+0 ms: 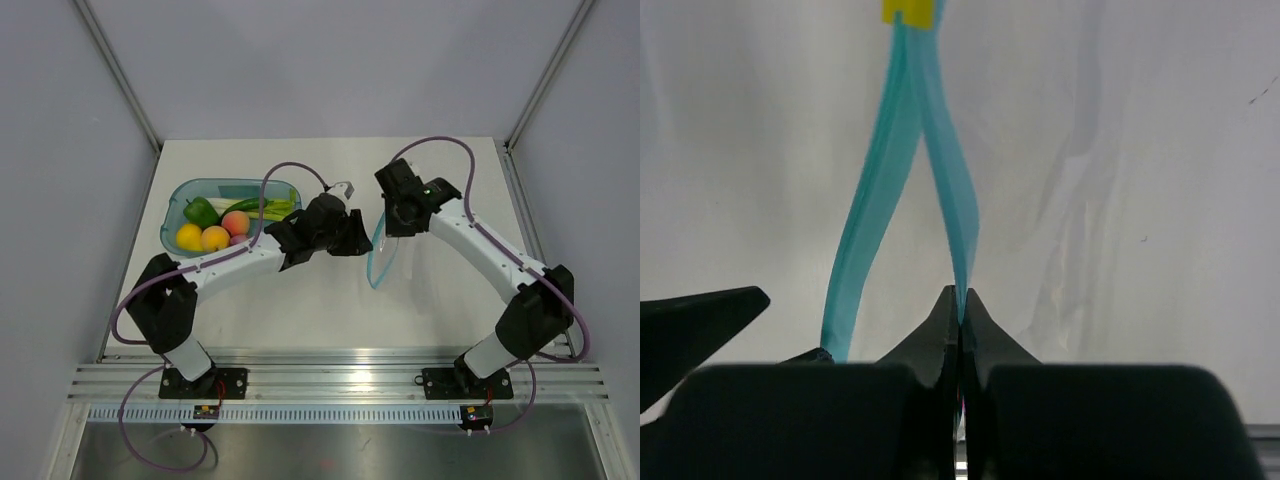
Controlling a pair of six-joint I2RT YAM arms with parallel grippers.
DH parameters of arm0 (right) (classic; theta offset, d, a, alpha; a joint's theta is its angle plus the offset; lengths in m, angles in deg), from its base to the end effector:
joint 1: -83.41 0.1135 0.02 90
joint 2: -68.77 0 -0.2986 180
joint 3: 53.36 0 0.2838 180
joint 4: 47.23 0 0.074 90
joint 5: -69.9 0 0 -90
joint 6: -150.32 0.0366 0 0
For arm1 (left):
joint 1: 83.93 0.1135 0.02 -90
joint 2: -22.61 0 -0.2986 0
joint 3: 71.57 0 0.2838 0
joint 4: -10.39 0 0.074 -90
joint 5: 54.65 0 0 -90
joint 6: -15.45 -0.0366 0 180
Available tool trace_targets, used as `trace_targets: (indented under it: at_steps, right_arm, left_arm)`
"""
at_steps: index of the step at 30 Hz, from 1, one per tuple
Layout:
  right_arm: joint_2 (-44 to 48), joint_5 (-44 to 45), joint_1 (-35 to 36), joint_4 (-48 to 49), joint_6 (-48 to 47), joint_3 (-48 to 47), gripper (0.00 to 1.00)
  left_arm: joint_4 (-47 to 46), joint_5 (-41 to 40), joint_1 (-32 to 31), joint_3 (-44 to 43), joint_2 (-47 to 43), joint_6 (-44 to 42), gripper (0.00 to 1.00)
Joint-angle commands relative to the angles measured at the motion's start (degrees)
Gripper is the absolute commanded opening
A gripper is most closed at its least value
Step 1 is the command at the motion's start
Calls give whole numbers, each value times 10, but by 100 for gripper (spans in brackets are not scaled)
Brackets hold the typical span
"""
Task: Place the food in the zip-top bag and seal the zipper
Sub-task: Open the zipper of the food storage bag at the center of the board.
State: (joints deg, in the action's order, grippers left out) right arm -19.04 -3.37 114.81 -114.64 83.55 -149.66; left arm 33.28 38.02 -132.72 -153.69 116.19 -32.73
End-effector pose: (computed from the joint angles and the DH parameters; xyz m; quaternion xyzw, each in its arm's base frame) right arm 0.3005 0.1711 0.3604 -0.0290 0.9535 -0.0029 0.2998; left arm 0.2676 -0.3081 0.2927 0.0646 0.8818 -0.3462 0.3136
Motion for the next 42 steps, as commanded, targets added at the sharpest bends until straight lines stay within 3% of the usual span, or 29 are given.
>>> trace_targets:
  at_steps: [1,2,5,16,18,20,21,22,26,27,28,31,33,36,42]
  right_arm:
    - [-19,-11,28,25,10,24,0]
    - [-24,-13,31,29,14,26,0]
    - [-26,-40,38,54,23,36,0]
    - [-1,-85,43,91,57,68,0]
    - [7,-90,44,91,59,75,0]
    - [13,-90,45,91,61,82,0]
    - [18,-87,45,89,64,84,0]
    - [21,-84,44,87,67,87,0]
    - [31,-54,47,74,76,103,41]
    - [35,-50,49,72,78,105,49]
    - [35,-49,51,71,81,107,50]
    - [38,-55,56,78,82,116,45]
    - [36,-57,60,79,85,117,32]
    - [32,-64,67,94,89,124,24]
    - [14,-68,67,130,92,148,29]
  left_arm:
    - [-36,35,4,30,0,-1,53]
    - [-37,36,4,35,-3,-2,61]
    - [-43,40,5,52,-15,-3,66]
    - [-65,64,10,32,19,26,61]
    - [-47,59,11,4,36,26,51]
    - [-32,45,12,-13,60,21,23]
    - [-22,44,14,-21,70,23,0]
    - [-21,47,17,-22,70,24,0]
    - [-50,47,22,8,49,31,0]
    - [-55,46,22,13,46,32,0]
    - [-54,46,22,16,44,32,0]
    - [-56,46,22,21,41,32,0]
    - [-58,45,22,21,38,34,0]
    - [-62,50,22,21,35,34,0]
    - [-65,55,23,27,26,27,0]
